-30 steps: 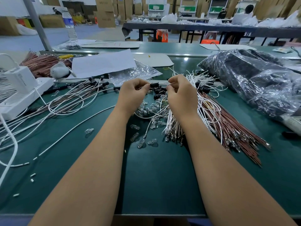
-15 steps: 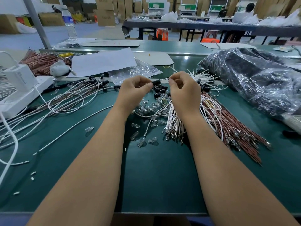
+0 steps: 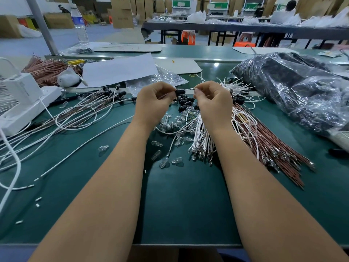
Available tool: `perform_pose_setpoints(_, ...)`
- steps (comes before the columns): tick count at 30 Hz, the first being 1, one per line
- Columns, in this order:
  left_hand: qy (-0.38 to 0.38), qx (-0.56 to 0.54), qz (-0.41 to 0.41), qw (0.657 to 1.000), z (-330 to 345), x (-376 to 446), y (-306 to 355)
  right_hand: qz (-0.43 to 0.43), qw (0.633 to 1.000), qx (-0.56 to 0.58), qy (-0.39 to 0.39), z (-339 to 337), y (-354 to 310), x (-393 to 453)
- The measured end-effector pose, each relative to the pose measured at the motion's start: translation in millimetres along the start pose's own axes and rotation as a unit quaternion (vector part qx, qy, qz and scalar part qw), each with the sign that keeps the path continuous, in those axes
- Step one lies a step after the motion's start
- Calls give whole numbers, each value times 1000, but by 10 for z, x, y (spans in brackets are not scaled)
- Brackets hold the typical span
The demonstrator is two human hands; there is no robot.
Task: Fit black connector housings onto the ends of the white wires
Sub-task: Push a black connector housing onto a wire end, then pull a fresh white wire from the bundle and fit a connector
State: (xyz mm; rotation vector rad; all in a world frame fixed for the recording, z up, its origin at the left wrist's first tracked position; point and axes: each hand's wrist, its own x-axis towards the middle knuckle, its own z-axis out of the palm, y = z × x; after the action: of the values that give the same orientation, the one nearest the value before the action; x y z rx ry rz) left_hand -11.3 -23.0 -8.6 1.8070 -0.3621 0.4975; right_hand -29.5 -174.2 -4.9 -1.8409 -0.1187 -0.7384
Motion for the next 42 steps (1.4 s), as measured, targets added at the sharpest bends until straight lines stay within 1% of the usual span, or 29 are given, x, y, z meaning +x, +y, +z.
perform_pose_setpoints(5,-14,20,15,1000,49,-5,30,-42,998,-50,5,26,11,-26)
perform_pose_setpoints(10,-24,1,5,1000,33,-15,51,-53,996,-65,-2,39,37,-19)
perform_pose_setpoints(14,-32,-8,-5,999,41,-30,71,-45,997,-59,-6,41,22,-30)
perform_pose_setpoints(16,-35,-18,-9,999,42,-31,85,-18,999,-19,-18,36,3,-29)
perform_pose_setpoints(18,-38,-22,-10,999,43,-30,94,15,998,32,-46,34,-15,-29)
perform_pose_setpoints(21,-42,-35,-10,998,56,-39,120,26,994,53,-88,45,-41,-40)
perform_pose_setpoints(26,-54,-102,-53,992,130,-19,184,82,981,165,-68,16,-64,3)
perform_pose_setpoints(28,-56,-112,-63,990,137,-20,173,98,976,182,-69,10,-77,0)
perform_pose_setpoints(30,-56,-103,-63,991,129,-30,156,92,981,151,-83,-13,-93,0)
perform_pose_setpoints(33,-51,-74,-56,994,99,-46,123,53,994,23,-89,-150,-113,77)
perform_pose_setpoints(35,-44,-82,-60,994,74,-40,87,32,997,-51,-46,-297,-101,156)
perform_pose_setpoints(37,-38,-100,-54,993,66,-30,66,34,994,-104,28,-467,-64,247)
perform_pose_setpoints(38,-37,-100,-49,993,70,-21,56,46,986,-147,67,-551,-24,291)
perform_pose_setpoints(40,-35,-88,-45,995,92,-6,27,95,956,-248,127,-717,73,341)
perform_pose_setpoints(41,-35,-85,-46,995,103,-2,19,130,938,-290,139,-788,122,346)
perform_pose_setpoints(42,-36,-84,-47,995,115,2,12,170,919,-329,135,-843,162,341)
